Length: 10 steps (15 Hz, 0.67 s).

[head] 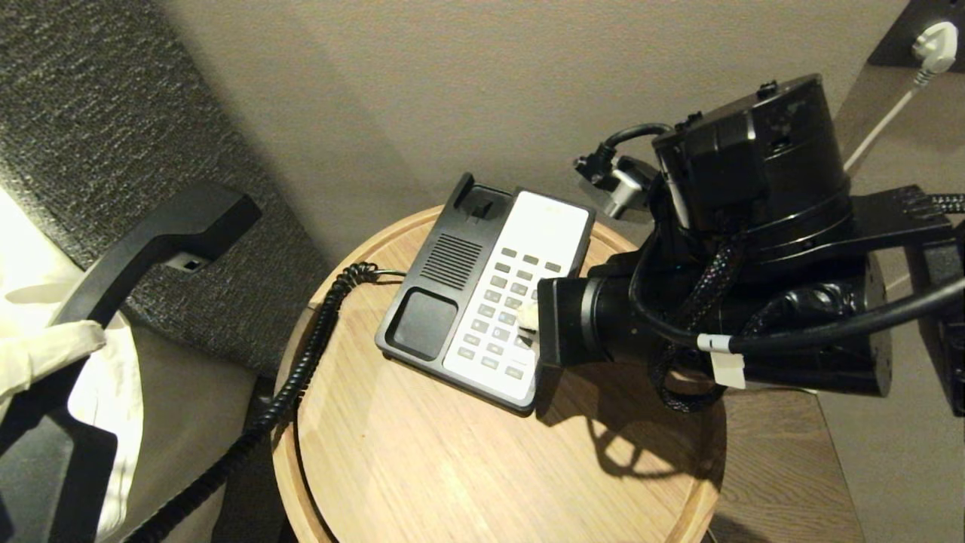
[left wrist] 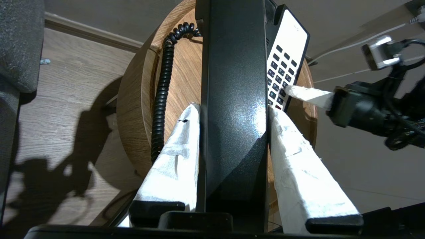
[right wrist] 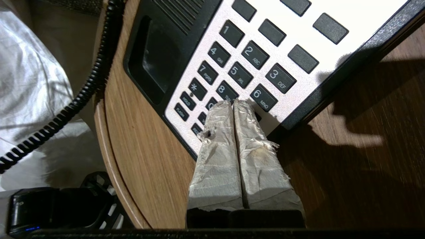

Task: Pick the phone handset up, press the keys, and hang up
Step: Dial the number

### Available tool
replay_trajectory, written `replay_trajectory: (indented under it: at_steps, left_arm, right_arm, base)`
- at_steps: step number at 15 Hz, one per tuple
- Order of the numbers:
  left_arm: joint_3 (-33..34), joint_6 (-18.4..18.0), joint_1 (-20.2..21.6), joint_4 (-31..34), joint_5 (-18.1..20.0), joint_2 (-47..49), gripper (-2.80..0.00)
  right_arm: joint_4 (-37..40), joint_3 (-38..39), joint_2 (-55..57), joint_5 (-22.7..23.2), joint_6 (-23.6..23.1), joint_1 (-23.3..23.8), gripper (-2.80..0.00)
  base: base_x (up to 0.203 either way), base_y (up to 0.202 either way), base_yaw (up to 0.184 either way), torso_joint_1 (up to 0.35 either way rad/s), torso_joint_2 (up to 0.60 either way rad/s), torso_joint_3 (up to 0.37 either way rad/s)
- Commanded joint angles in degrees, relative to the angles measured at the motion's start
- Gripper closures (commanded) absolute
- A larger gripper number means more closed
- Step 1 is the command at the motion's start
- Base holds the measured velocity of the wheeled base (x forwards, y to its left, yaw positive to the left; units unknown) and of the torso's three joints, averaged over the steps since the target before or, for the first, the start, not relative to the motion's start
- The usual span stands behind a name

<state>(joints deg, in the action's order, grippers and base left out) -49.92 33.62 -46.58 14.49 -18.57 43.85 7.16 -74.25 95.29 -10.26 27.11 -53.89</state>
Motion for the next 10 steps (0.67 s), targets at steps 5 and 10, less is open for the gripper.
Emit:
replay_trajectory:
  at_steps: [5, 10]
  left_arm:
    - [0.44, 0.22, 0.0, 0.1, -0.06, 0.01, 0.0]
    - [1.21, 0.22, 0.0, 0.03, 0.02, -0.68, 0.0]
  right_arm:
    - [2.15, 1.48, -1.35, 0.16, 0.47, -1.61, 0.0]
    - [2.68, 1.56, -1.08, 1.04, 1.0, -3.76, 0.0]
  base:
    - [0.0, 0.0, 0.0, 0.0, 0.0, 0.0]
    - [0.0, 0.0, 0.0, 0.0, 0.0, 0.0]
